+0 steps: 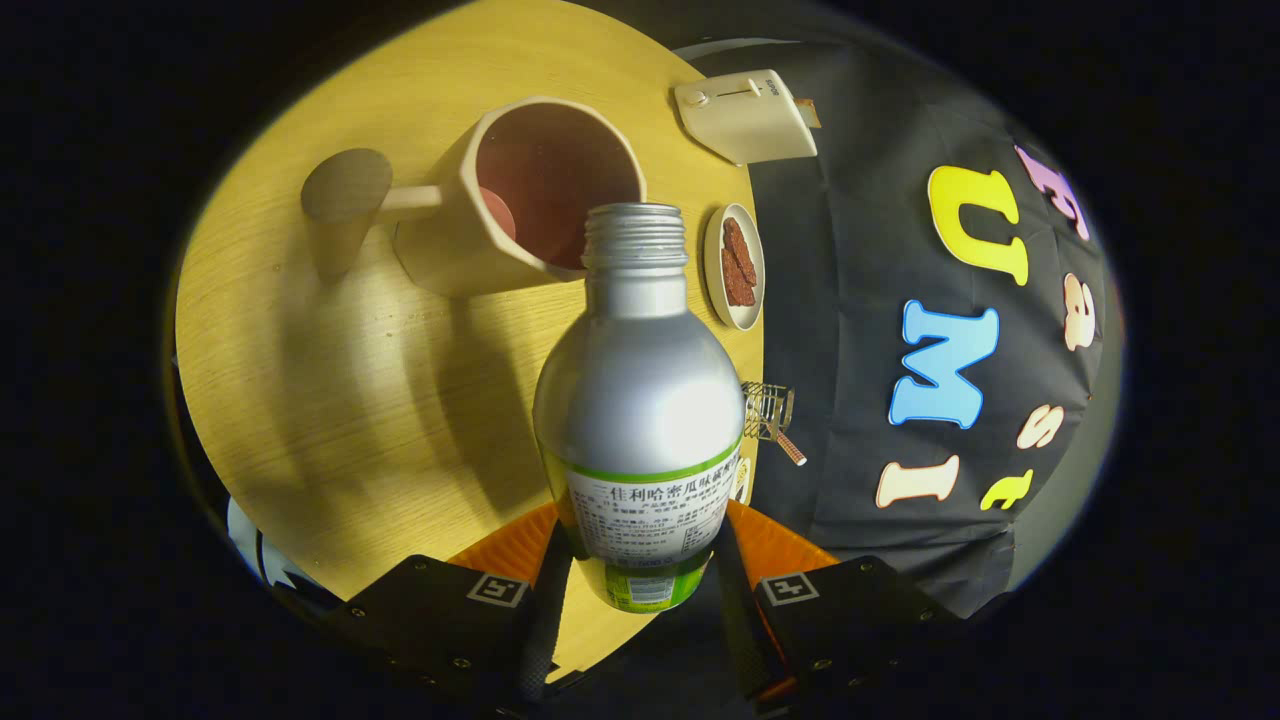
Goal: Take the bottle from table, then pour the juice into the cup, finally place the bottle on the coaster
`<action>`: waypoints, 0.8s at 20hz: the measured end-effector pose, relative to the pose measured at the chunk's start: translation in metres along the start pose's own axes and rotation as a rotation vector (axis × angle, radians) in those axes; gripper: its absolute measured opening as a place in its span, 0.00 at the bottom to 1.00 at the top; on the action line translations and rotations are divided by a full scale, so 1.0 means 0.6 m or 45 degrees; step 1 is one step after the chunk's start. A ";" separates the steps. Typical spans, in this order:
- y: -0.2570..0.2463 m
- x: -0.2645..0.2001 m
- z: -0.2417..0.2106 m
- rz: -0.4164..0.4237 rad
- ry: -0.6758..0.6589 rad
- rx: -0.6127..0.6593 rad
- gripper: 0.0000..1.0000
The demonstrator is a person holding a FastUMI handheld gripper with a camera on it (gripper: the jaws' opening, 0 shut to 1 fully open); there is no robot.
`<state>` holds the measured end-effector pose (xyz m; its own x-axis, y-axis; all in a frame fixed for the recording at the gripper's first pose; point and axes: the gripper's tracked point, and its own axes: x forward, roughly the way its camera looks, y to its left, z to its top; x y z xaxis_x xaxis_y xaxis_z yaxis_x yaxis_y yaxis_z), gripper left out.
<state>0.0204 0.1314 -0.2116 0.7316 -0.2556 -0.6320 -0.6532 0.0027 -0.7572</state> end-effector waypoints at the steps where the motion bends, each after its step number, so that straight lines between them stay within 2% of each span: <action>1: 0.000 -0.003 -0.003 0.001 0.009 -0.013 0.70; 16: -0.030 -0.004 0.004 -0.028 0.089 -0.214 0.70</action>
<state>0.0311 0.1341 -0.1967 0.7344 -0.3201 -0.5985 -0.6651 -0.1639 -0.7285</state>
